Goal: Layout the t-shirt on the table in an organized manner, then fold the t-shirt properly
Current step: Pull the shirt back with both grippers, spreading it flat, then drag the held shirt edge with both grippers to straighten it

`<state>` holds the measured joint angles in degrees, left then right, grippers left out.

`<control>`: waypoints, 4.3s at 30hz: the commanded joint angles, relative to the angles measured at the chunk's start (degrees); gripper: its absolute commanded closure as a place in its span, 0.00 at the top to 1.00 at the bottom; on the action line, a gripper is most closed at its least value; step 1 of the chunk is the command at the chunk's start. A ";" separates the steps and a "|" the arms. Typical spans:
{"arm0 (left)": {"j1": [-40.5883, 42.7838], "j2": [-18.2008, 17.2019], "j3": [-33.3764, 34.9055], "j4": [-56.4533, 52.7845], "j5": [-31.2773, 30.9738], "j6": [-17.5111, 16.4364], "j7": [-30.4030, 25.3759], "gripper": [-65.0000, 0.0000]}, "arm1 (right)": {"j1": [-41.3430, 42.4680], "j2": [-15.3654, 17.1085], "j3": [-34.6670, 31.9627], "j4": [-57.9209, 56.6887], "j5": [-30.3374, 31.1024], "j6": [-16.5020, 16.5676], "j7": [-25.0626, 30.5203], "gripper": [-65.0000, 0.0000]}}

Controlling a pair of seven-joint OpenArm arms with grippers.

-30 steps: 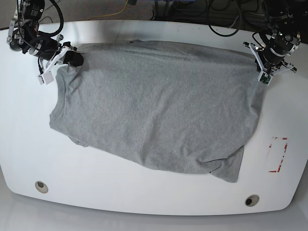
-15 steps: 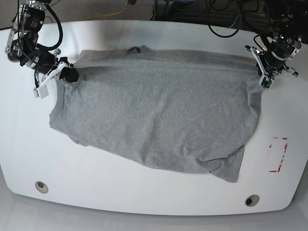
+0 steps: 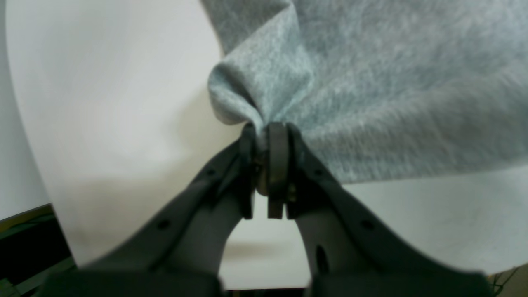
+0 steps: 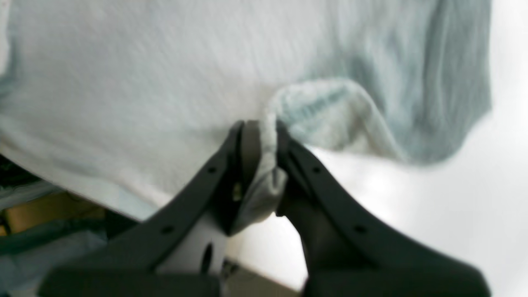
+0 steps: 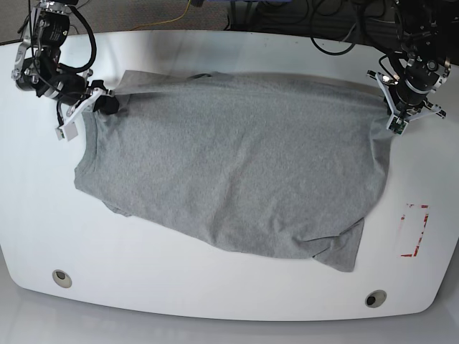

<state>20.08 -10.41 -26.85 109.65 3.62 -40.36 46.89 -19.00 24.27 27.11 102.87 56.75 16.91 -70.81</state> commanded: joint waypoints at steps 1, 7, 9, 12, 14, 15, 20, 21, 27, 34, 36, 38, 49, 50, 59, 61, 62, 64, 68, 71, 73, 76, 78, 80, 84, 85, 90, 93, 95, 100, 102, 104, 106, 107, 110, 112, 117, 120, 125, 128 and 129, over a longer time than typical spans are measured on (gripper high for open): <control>1.42 -0.62 -0.36 0.90 0.21 0.36 -0.26 0.00 | -1.52 0.91 0.62 3.02 0.26 0.19 0.87 0.00; 3.18 -0.53 -0.45 0.90 0.29 0.36 -0.26 0.00 | -4.51 0.83 0.62 5.31 0.26 0.02 0.96 0.00; 3.53 -0.53 -0.45 0.90 0.29 0.36 -0.26 0.00 | -5.13 0.74 0.62 5.31 0.17 0.02 0.96 0.02; 3.62 -0.53 -0.27 0.90 0.38 0.36 -0.17 0.10 | -5.48 0.74 0.62 5.31 0.17 -0.25 0.96 0.14; 3.62 -0.53 -0.27 0.90 0.47 0.36 -0.17 0.26 | -5.65 0.74 0.62 5.48 0.17 -1.39 0.96 0.32; 3.62 -0.53 -0.36 0.90 0.47 0.36 -0.17 0.33 | -5.83 0.74 0.62 5.57 0.17 -2.09 0.96 0.39; 3.62 -0.53 -0.36 0.99 2.40 0.36 -0.17 0.57 | -6.62 0.91 0.71 5.57 0.17 -4.73 1.05 0.63; 3.53 -0.53 -0.36 0.99 2.93 0.36 -0.17 0.57 | -6.71 1.00 0.71 5.57 0.08 -4.99 1.05 0.64; 2.47 -0.53 -0.27 0.90 3.46 0.36 -0.43 0.56 | -6.36 1.27 1.33 6.71 -2.11 -6.05 1.14 0.68; -3.86 -0.44 -2.64 0.90 3.46 0.36 -0.61 0.55 | -3.46 -0.58 2.56 8.91 -5.81 -3.94 4.30 0.68; -5.26 -0.35 -2.64 0.90 3.46 0.36 -1.49 0.55 | -2.49 -0.84 2.56 8.91 -7.04 -2.53 5.97 0.68; -6.93 -0.09 -2.64 0.90 3.46 0.36 -3.69 0.55 | -1.26 -1.11 2.47 8.91 -9.06 -0.60 8.08 0.68; -13.26 5.36 -2.56 0.64 3.55 0.36 -21.00 0.21 | 3.66 -4.54 2.47 8.56 -21.45 10.57 15.90 0.45; -13.26 5.80 -2.56 0.64 3.55 0.36 -22.67 0.17 | 3.66 -4.89 2.47 8.56 -22.77 11.45 16.34 0.40; -13.17 7.91 -1.76 -1.65 3.55 0.36 -33.14 0.04 | 3.93 -10.43 2.38 8.38 -39.21 17.34 19.25 0.00; -13.00 7.82 -1.41 -2.70 3.55 0.36 -33.93 0.04 | 3.93 -11.48 2.38 8.30 -42.11 18.48 19.33 0.00; -12.91 7.82 -1.41 -3.49 3.55 0.36 -34.54 0.04 | 3.93 -12.27 2.38 8.03 -43.78 19.27 19.77 0.00; -12.91 7.82 -1.50 -4.99 3.55 0.36 -35.86 0.04 | 3.93 -13.33 2.38 7.33 -45.89 20.41 20.65 0.00; -12.82 7.73 -1.59 -7.89 3.55 0.36 -38.94 0.04 | 3.75 -14.73 2.38 5.04 -48.27 21.38 22.41 0.00; -12.82 7.65 -1.59 -9.73 3.55 0.36 -41.14 0.04 | 3.75 -15.00 1.77 2.23 -48.71 21.47 23.73 0.00; -12.82 7.65 -1.59 -10.61 3.55 0.36 -42.37 0.04 | 3.66 -14.91 0.80 0.38 -48.88 21.47 24.87 0.00; -12.56 7.65 -1.59 -11.58 3.55 0.36 -43.16 0.04 | 3.58 -14.91 0.36 -1.73 -49.15 21.47 26.72 0.00; -12.47 7.65 -1.59 -12.19 3.55 0.36 -43.16 0.04 | 3.58 -14.91 0.18 -3.84 -49.15 21.47 27.60 0.00; -12.47 7.65 -1.59 -12.37 3.55 0.36 -43.16 0.04 | 3.93 -14.82 0.18 -5.77 -49.15 21.47 27.77 0.00; -12.38 7.65 -1.59 -12.46 3.64 0.36 -42.98 0.04 | 5.33 -13.77 0.18 -9.55 -49.15 21.56 29.00 0.00; -12.38 7.65 -1.59 -12.46 3.64 0.36 -42.98 0.04 | 5.69 -13.33 0.10 -10.87 -49.06 21.56 29.79 0.00; -11.50 7.56 -1.50 -12.55 3.64 0.36 -42.98 0.04 | 8.41 -12.54 0.01 -17.55 -49.15 21.56 32.96 0.00; -11.42 7.56 -1.41 -13.25 3.64 0.36 -42.98 0.04 | 10.96 -11.22 0.01 -22.12 -49.15 21.56 34.81 0.00; -11.24 7.56 -1.41 -13.69 3.64 0.36 -42.98 0.04 | 12.81 -10.43 -0.26 -25.38 -49.15 21.56 35.68 0.00; -11.24 7.56 -1.50 -14.83 3.64 0.36 -42.98 0.04 | 17.64 -8.05 -3.25 -33.11 -49.06 21.47 38.59 0.00; -11.24 7.56 -1.50 -14.92 3.64 0.36 -42.98 0.04 | 19.22 -7.44 -4.21 -35.13 -49.15 21.38 40.26 0.00; -11.24 7.56 -1.50 -14.92 3.64 0.36 -42.98 0.04 | 20.46 -7.35 -5.00 -37.07 -49.15 21.29 41.49 0.00; -11.33 7.56 -1.50 -15.18 3.64 0.36 -42.98 0.04 | 21.86 -7.17 -5.62 -38.74 -49.24 21.20 42.01 0.00; -11.50 7.56 -1.50 -15.45 3.64 0.36 -42.98 0.04 | 22.83 -7.09 -5.71 -39.88 -49.24 21.20 42.10 0.00; -11.68 7.56 -1.50 -16.33 3.64 0.36 -42.98 0.04 | 24.41 -6.03 -6.32 -41.90 -49.24 21.20 42.37 0.00; -11.77 7.38 -1.50 -16.50 3.64 0.36 -42.98 0.04 | 24.85 -5.41 -7.55 -42.61 -49.24 21.12 42.37 0.00; -12.56 6.50 -1.50 -16.68 3.64 0.36 -42.81 0.04 | 24.85 -5.06 -7.99 -42.61 -49.24 21.12 42.37 0.00; -12.56 6.41 -1.50 -16.94 3.64 0.36 -42.81 0.04 | 24.32 -4.45 -7.99 -42.78 -49.24 21.12 42.45 0.00; -12.56 6.41 -1.50 -16.50 3.64 0.36 -42.81 0.04 | 22.48 -4.27 -7.99 -42.61 -49.06 21.12 42.45 0.00; -12.56 6.41 -1.41 -16.50 5.13 0.36 -42.81 0.05 | 21.33 -4.27 -7.99 -42.52 -48.88 21.12 42.28 0.00; -12.56 6.41 -1.41 -16.50 6.18 0.36 -42.81 0.05 | 20.72 -4.27 -7.99 -42.52 -48.80 21.12 42.28 0.00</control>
<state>8.08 -3.36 -28.32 91.96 9.04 -40.12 5.69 3.73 19.51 19.31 61.04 13.39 39.22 -20.99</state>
